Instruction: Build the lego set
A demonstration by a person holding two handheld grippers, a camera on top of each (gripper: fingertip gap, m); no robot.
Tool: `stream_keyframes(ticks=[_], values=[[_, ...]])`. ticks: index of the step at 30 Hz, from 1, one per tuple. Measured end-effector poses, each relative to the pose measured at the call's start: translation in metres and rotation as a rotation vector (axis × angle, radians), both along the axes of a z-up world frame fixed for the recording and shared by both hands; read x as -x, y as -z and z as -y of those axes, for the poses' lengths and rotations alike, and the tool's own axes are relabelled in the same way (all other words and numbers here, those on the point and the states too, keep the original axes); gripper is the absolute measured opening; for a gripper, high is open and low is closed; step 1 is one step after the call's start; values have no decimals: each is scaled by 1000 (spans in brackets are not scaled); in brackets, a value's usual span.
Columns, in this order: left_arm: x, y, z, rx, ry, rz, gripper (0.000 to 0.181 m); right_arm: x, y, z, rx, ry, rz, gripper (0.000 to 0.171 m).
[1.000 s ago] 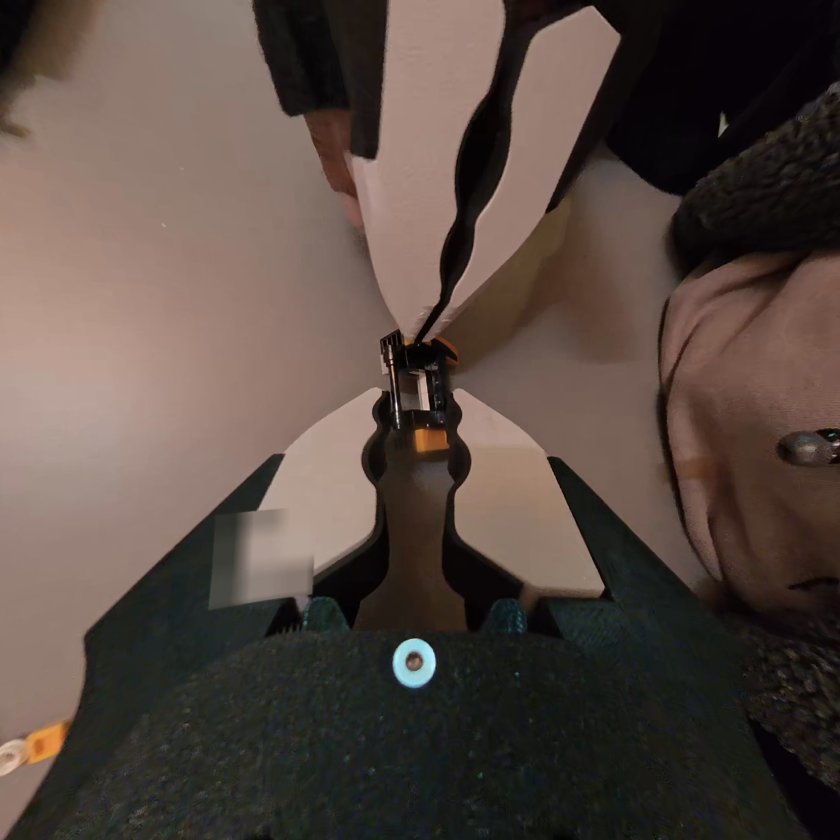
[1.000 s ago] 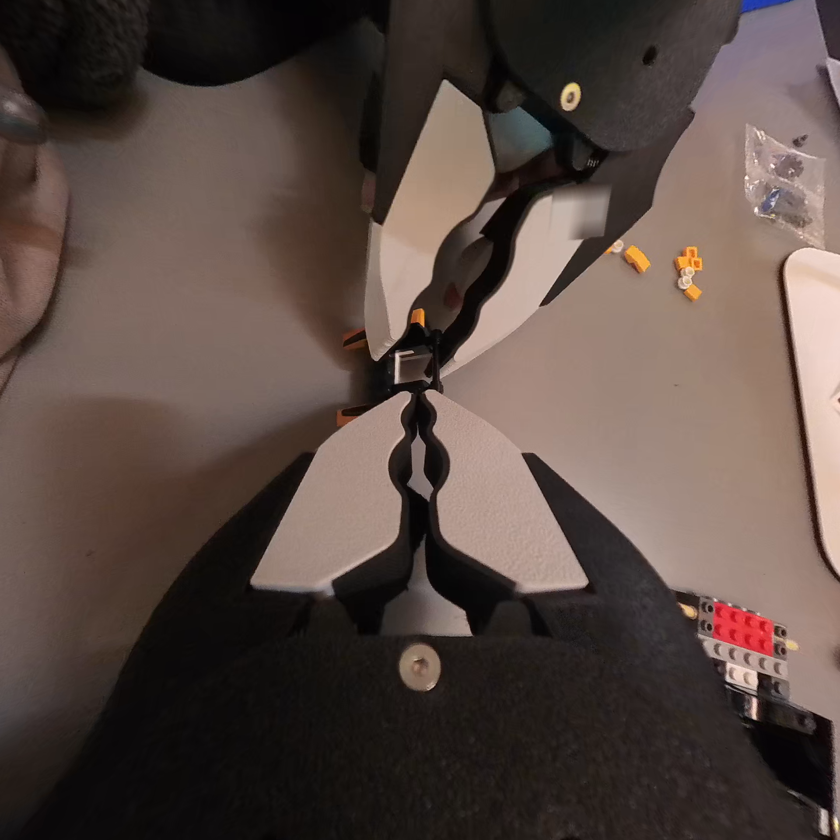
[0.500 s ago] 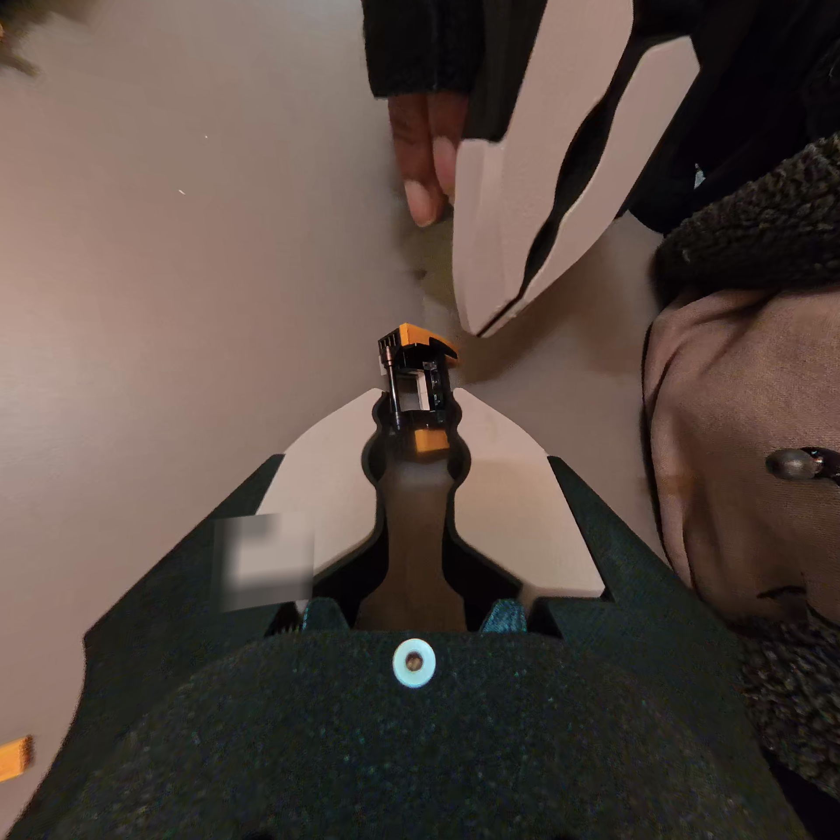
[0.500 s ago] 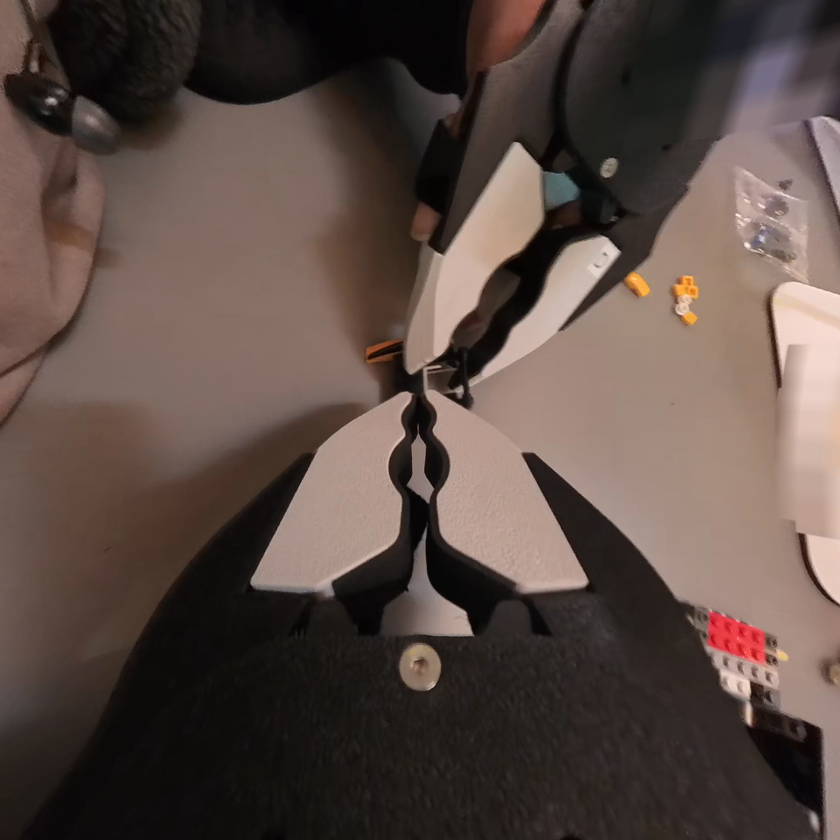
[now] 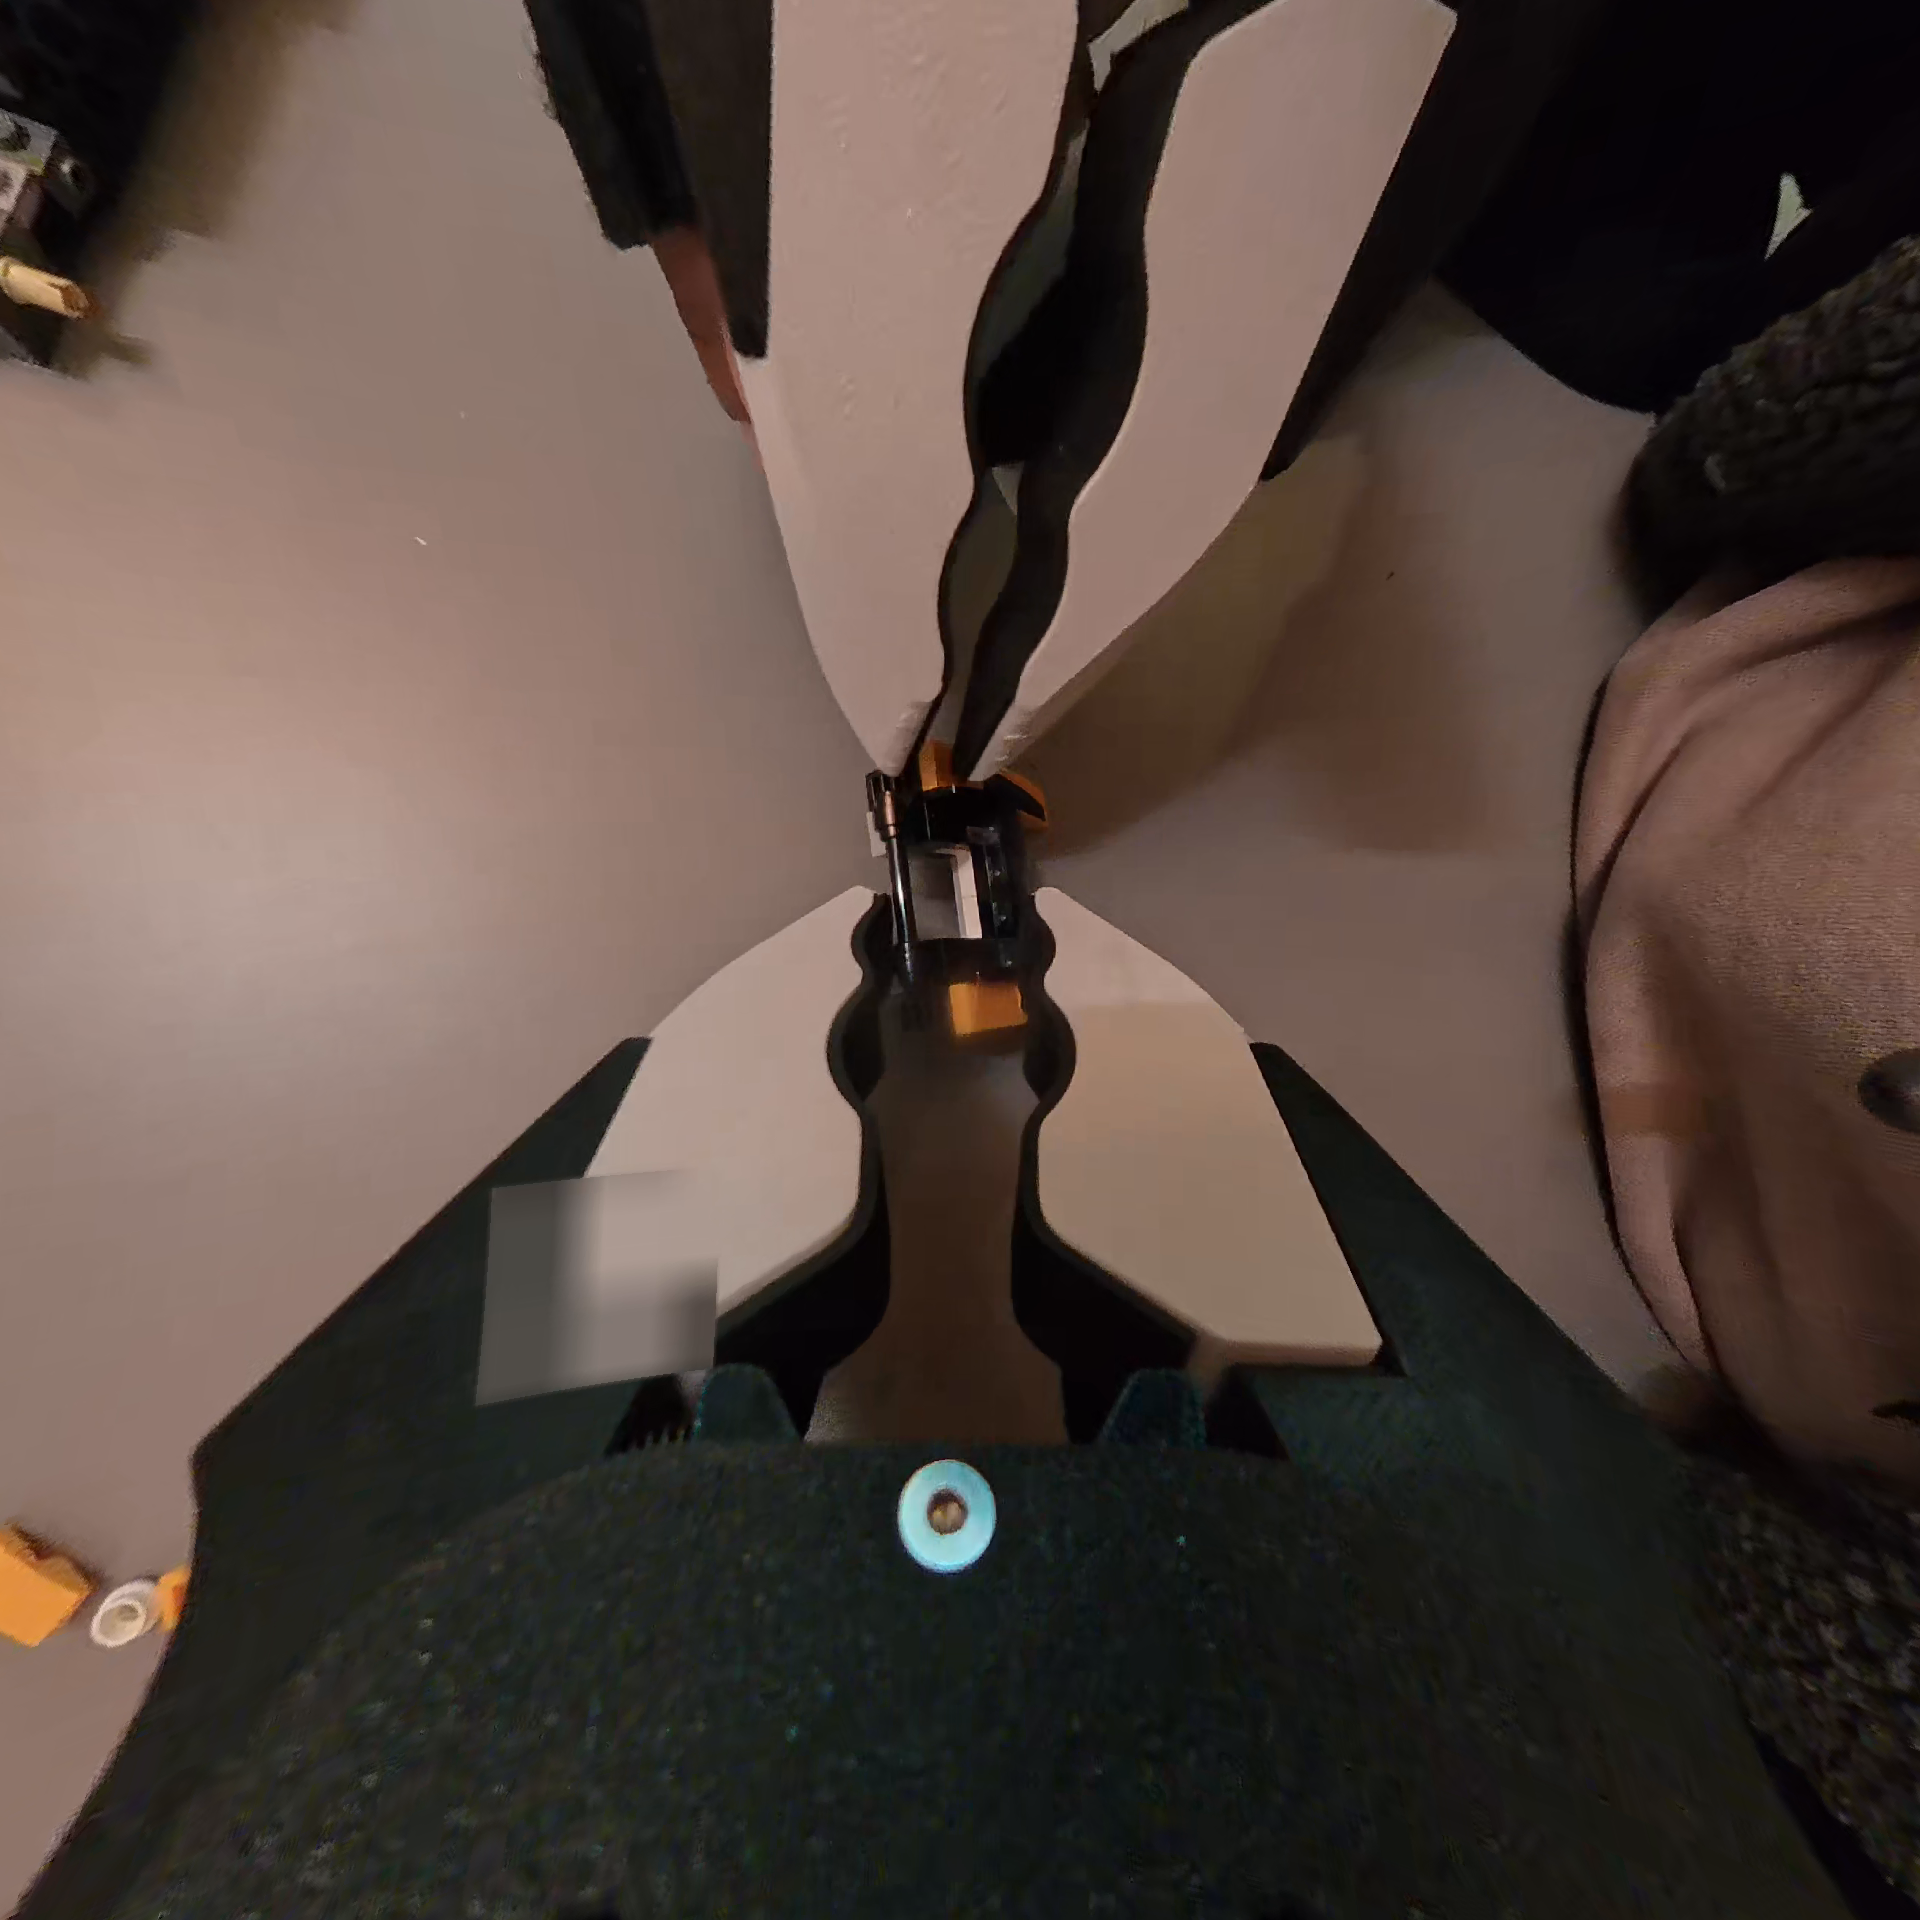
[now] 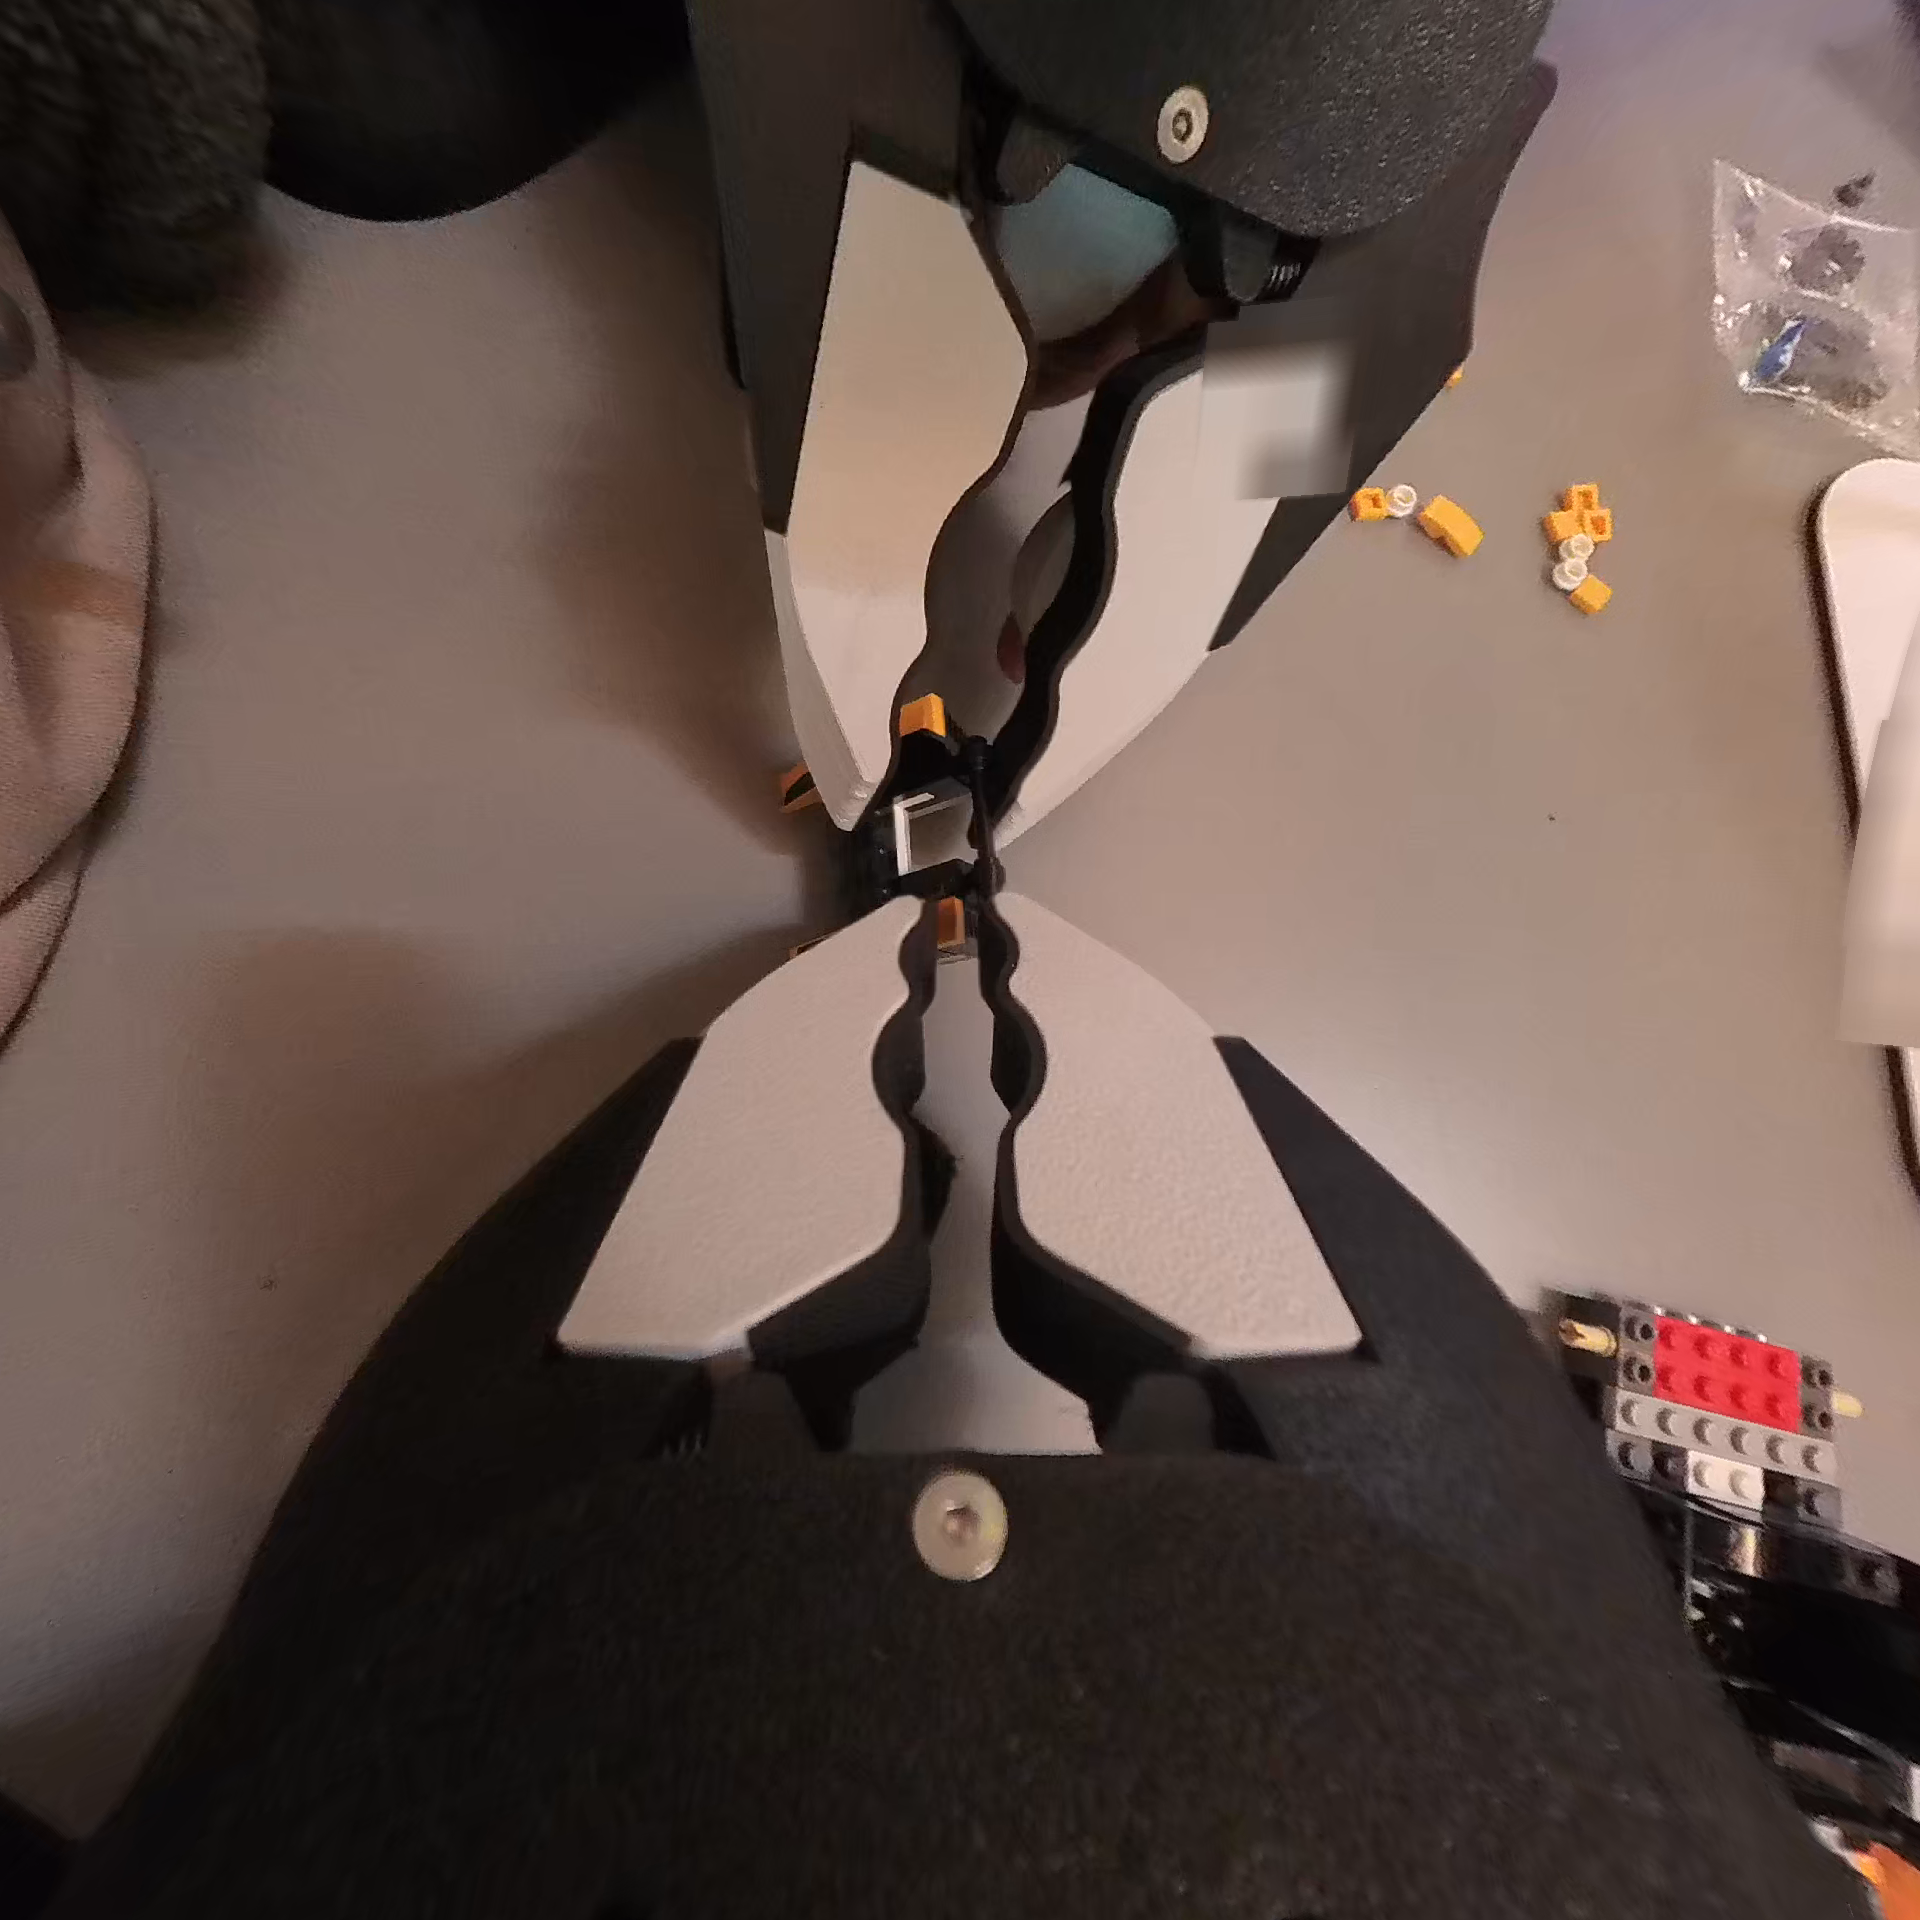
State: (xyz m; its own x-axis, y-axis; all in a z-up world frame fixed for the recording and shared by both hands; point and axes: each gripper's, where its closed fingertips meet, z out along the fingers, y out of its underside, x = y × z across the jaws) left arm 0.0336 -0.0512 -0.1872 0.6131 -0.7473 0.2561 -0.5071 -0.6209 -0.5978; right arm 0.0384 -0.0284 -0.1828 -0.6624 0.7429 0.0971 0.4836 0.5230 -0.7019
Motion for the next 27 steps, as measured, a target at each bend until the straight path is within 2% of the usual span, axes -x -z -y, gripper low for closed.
stream_keyframes(ticks=[11,19,27], values=[[-4,-3,1,-79,28,-112,22,-5,0,2,-101,-90,101,0],[-4,1,-1,25,-17,7,21,-1,5,0,-265,-33,-48,0],[-11,6,0,107,-31,101,20,-9,10,4,-279,26,-113,0]])
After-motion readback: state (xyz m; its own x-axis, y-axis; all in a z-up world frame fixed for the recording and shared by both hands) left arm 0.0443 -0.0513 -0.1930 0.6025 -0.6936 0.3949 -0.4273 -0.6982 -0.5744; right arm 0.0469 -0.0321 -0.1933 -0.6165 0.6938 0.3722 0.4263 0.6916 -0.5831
